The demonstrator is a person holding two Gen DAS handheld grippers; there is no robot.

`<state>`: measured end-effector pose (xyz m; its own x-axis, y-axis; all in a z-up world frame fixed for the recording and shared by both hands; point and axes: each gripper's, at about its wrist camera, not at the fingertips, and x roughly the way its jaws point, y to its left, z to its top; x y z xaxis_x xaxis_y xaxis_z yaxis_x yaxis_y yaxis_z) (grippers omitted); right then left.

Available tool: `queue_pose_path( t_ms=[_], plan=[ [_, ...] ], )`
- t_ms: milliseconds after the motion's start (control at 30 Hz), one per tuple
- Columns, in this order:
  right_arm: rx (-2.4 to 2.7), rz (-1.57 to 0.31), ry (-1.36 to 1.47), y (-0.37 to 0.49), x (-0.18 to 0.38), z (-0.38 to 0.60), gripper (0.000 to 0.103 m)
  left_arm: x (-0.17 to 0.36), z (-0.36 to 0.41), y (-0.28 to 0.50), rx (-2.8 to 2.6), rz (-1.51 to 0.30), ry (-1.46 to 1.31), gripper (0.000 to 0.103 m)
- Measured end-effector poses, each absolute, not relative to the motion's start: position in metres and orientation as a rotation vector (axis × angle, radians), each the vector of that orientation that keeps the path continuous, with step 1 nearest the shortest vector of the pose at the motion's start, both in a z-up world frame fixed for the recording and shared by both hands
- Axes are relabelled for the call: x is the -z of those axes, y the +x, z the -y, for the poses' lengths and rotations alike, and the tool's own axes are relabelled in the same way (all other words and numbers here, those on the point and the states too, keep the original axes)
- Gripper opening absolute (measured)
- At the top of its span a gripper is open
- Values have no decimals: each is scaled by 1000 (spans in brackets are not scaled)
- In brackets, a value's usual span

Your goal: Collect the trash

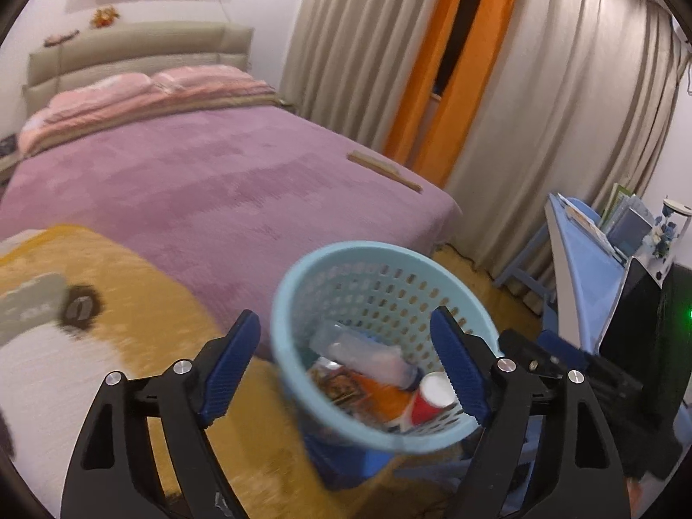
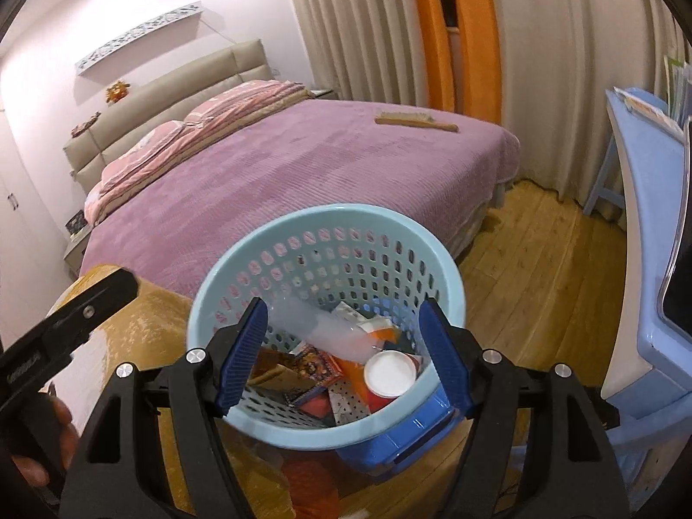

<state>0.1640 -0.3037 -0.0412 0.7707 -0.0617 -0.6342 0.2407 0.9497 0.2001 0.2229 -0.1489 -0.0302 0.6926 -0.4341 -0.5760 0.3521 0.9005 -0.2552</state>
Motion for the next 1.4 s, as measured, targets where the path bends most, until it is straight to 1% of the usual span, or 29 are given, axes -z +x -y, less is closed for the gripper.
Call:
queue_pose_path(
  t_ms=[233,333,500,600,733,900,1400],
  plan=[
    [108,-591,200,147,18,268,79,11,102,175,317,-555,-117,89],
    [87,-561,175,142,11,253,83,10,86,155,268,-523,-116,90],
    [71,-512,141,131,5,230,85,13,63,130,144,-435,-67,92],
    [73,-499,131,126,5,221,85,17,53,123,94,-388,-83,93],
    [127,-457,119,118,3,217,85,20,48,127,55,-384,-70,94],
    [154,-449,122,116,6,218,85,30,47,125,51,-394,-68,95],
    [204,-368,64,103,8,206,85,33,45,118,50,-387,-65,95]
  ],
)
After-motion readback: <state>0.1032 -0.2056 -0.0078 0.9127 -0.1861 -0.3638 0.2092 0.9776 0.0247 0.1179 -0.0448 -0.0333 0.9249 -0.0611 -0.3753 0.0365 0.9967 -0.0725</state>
